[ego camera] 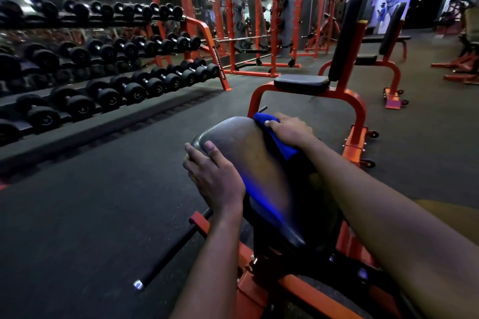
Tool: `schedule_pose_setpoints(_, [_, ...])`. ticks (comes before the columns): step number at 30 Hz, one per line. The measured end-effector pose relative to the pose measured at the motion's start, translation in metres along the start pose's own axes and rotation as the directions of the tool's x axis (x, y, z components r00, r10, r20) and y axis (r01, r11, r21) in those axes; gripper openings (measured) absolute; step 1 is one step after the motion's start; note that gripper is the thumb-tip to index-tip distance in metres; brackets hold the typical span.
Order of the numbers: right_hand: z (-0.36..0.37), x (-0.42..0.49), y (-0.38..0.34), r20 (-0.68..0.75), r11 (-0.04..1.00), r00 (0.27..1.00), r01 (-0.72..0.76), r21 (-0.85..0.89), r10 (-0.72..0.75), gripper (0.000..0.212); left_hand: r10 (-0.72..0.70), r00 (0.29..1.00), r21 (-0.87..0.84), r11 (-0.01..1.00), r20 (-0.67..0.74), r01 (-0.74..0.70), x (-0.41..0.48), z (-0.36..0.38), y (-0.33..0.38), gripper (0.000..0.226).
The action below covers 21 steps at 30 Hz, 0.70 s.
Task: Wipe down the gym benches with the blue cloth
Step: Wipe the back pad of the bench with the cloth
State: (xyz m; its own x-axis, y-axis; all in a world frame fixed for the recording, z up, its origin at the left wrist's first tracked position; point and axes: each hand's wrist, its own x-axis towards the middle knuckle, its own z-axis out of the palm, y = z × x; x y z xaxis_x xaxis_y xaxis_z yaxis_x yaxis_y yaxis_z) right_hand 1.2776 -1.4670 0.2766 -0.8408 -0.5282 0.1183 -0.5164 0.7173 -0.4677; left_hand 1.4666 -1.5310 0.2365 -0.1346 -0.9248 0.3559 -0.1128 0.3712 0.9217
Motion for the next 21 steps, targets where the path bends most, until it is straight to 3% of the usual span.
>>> schedule_pose_setpoints(4, [0.002, 0.016, -0.038, -0.025, 0.999, 1.000, -0.016, -0.031, 0.016, 0.048, 0.018, 1.000, -0.001, 1.000, -0.021, -0.018, 0.004, 0.005, -0.006, 0.061])
schedule_pose_setpoints(8, [0.008, 0.024, -0.097, 0.024, 0.974, 0.978, 0.209, -0.086, -0.207, 0.045, 0.026, 0.999, -0.028, 0.999, -0.037, -0.027, 0.004, 0.005, -0.009, 0.060])
schedule_pose_setpoints(11, [0.015, 0.016, -0.126, 0.122, 0.891, 0.910, 0.413, -0.186, -0.396, 0.042, 0.013, 1.000, -0.038, 0.999, -0.024, -0.014, 0.003, 0.002, -0.008, 0.059])
schedule_pose_setpoints(14, [0.010, 0.010, -0.113, 0.147, 0.844, 0.836, 0.537, -0.021, -0.528, 0.031, -0.004, 1.000, -0.034, 0.999, 0.017, 0.005, 0.003, -0.001, -0.007, 0.061])
schedule_pose_setpoints(16, [0.007, 0.016, -0.103, 0.127, 0.883, 0.875, 0.468, 0.025, -0.468, 0.030, 0.003, 0.998, -0.016, 1.000, 0.063, -0.002, 0.005, -0.003, -0.008, 0.063])
schedule_pose_setpoints(19, [0.010, 0.026, -0.113, 0.077, 0.960, 0.967, 0.250, -0.125, -0.242, 0.039, 0.025, 0.992, -0.030, 0.999, 0.124, -0.022, 0.013, -0.017, -0.020, 0.061])
schedule_pose_setpoints(21, [0.016, 0.022, -0.126, 0.079, 0.940, 0.963, 0.268, -0.209, -0.257, 0.041, 0.057, 0.988, -0.079, 0.996, 0.145, -0.045, 0.023, -0.032, -0.030, 0.066])
